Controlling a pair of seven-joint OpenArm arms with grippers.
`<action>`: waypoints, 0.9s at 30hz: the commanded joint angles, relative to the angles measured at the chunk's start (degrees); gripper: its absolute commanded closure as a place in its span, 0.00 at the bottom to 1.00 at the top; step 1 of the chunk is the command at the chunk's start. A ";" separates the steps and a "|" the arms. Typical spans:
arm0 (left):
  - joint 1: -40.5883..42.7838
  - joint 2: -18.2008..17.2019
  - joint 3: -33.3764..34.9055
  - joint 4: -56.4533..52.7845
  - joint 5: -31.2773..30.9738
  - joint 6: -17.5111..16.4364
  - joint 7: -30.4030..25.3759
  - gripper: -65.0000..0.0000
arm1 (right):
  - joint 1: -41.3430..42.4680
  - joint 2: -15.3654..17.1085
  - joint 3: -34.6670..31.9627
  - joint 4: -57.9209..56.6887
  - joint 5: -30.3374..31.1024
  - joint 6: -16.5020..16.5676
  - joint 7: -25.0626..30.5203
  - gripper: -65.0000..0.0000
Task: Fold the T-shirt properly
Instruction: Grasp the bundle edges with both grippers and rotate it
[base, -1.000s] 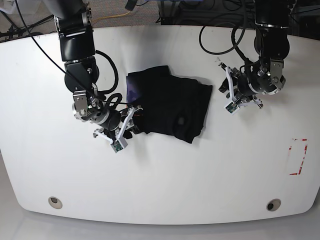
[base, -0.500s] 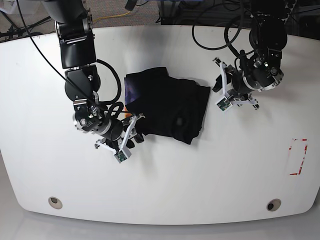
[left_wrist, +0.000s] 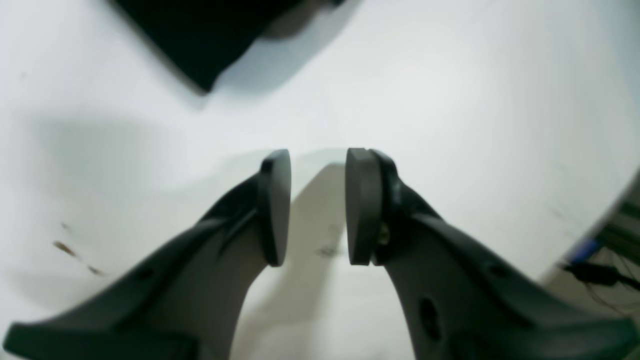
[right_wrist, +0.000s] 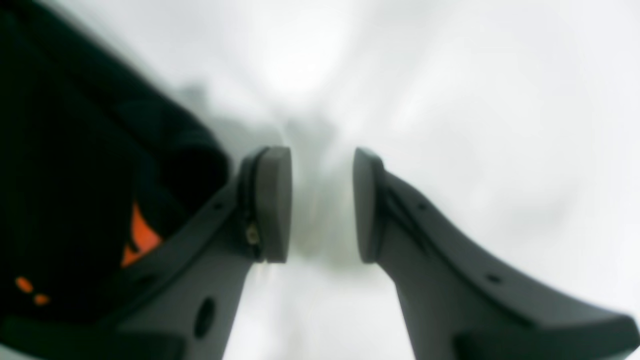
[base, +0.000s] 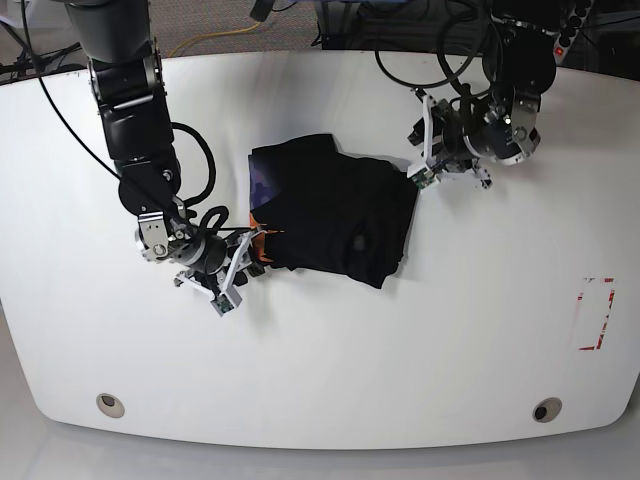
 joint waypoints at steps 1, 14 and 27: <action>-3.07 -0.14 -0.22 -3.30 -0.97 -0.01 -1.54 0.74 | -0.19 0.79 1.09 3.47 0.39 0.73 1.20 0.71; -20.30 -0.50 -0.57 -17.98 -0.71 -0.01 -2.42 0.74 | -15.93 2.98 1.18 18.68 0.39 3.55 1.20 0.71; -26.90 -3.22 -0.66 -19.92 -0.62 -0.01 -7.16 0.74 | -28.32 2.37 7.68 39.43 0.74 3.19 -8.38 0.71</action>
